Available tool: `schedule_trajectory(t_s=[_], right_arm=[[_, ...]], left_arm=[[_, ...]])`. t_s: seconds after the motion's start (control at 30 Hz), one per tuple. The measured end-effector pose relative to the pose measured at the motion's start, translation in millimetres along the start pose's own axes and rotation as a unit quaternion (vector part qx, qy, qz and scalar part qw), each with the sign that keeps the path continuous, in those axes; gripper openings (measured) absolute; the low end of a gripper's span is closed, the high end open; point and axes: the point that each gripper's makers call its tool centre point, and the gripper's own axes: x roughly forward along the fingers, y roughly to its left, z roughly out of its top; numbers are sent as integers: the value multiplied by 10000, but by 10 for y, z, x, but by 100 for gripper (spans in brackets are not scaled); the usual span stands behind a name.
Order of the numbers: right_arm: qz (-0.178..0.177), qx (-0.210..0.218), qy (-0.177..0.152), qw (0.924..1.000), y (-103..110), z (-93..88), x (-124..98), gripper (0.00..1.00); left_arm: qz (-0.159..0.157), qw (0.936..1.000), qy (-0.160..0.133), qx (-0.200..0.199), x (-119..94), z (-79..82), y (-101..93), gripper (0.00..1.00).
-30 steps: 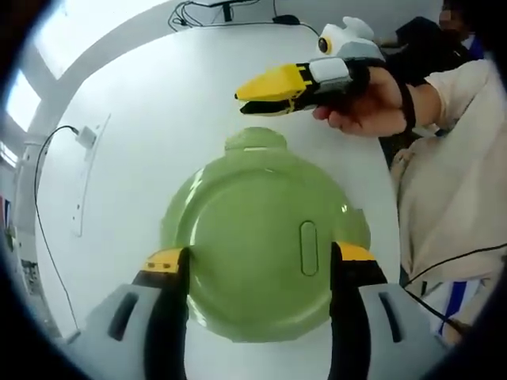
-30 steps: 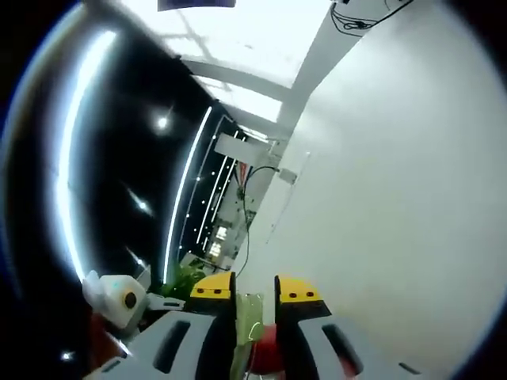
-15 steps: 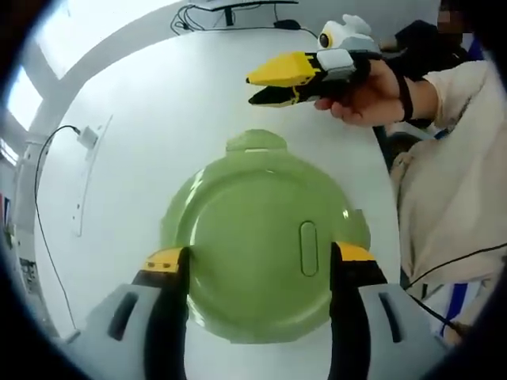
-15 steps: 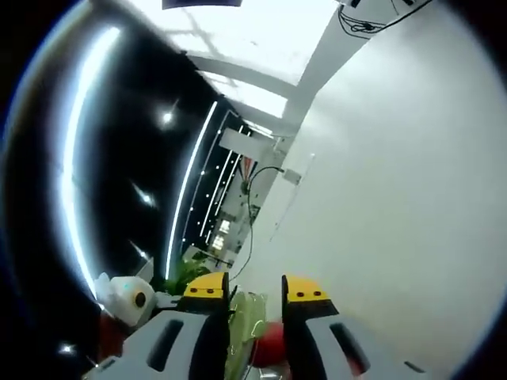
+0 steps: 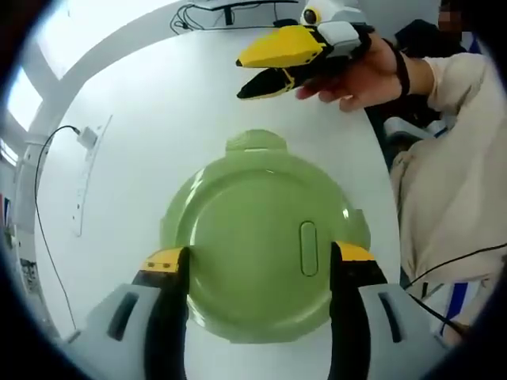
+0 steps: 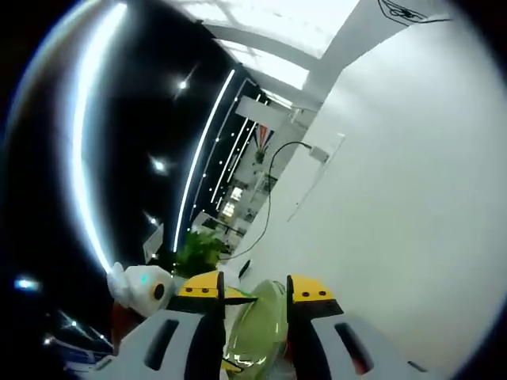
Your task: Open container latches remove lid place lid upside down on tabletop take tomato from container place on tabletop
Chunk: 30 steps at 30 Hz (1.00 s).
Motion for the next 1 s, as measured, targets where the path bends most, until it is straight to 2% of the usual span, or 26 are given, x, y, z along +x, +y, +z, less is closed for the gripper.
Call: schedule_trajectory(t_s=[0.17,0.33,0.6,1.0], right_arm=[[-7,-154,248,9996,49,62,95,25],[-105,-222,638,9977,52,113,216,23],[-82,-278,872,9958,200,160,371,23],[-56,-542,1555,9863,244,126,700,22]], left_arm=[[-1,10000,-9,-1,0,0,1,64],[-2,10000,-5,1,0,2,2,64],[-1,10000,5,-8,2,5,7,64],[4,10000,-82,-42,2,10,19,64]])
